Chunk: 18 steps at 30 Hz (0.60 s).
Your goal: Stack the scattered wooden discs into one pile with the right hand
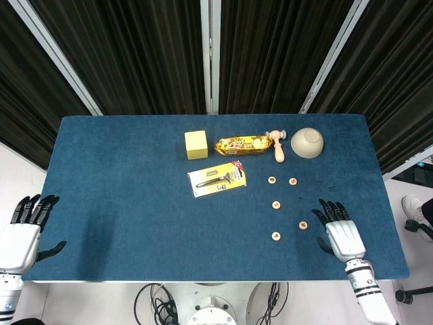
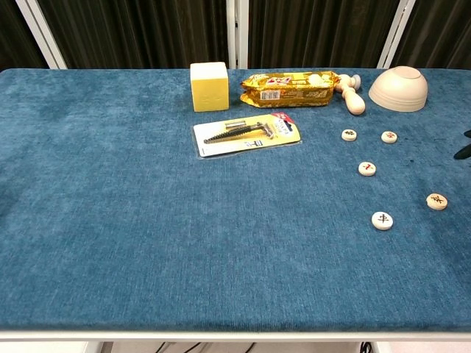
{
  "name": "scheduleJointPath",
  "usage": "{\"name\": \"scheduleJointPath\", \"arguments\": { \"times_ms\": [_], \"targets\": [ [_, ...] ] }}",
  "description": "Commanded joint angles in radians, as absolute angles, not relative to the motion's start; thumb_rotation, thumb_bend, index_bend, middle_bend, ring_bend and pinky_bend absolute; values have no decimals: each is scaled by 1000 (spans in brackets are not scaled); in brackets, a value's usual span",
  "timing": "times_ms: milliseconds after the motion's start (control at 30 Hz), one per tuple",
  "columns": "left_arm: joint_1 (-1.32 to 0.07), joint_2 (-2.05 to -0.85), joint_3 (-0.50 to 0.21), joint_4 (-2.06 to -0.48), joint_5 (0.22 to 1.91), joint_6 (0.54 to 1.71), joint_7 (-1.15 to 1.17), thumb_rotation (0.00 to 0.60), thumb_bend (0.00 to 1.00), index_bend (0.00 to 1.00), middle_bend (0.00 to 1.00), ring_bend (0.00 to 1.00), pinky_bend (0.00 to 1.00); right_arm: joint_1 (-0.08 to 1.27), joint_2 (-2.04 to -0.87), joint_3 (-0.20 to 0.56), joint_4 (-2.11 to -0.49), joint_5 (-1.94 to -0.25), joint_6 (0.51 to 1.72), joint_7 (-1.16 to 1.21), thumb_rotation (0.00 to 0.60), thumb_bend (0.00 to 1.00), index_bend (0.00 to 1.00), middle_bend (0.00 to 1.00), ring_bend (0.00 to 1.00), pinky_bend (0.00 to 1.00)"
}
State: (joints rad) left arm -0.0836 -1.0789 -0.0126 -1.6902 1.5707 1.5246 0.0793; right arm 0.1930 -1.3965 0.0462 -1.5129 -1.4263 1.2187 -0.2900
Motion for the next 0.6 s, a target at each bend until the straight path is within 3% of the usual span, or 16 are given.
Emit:
{"name": "scheduleJointPath", "arguments": {
  "times_ms": [33,600],
  "targets": [
    [-84,-1077,-13,-1691,1565,1519,78,600,126,96,87,0,0,201,-1424,49,-1492,-1413,1213,-305,600,291,238,0,0,0],
    [-84,-1079,-13,-1695,1561,1511,94,600,127,97,87,0,0,237,-1537,70,-1421,-1353,1198,-353,600,327,328,0,0,0]
  ]
}}
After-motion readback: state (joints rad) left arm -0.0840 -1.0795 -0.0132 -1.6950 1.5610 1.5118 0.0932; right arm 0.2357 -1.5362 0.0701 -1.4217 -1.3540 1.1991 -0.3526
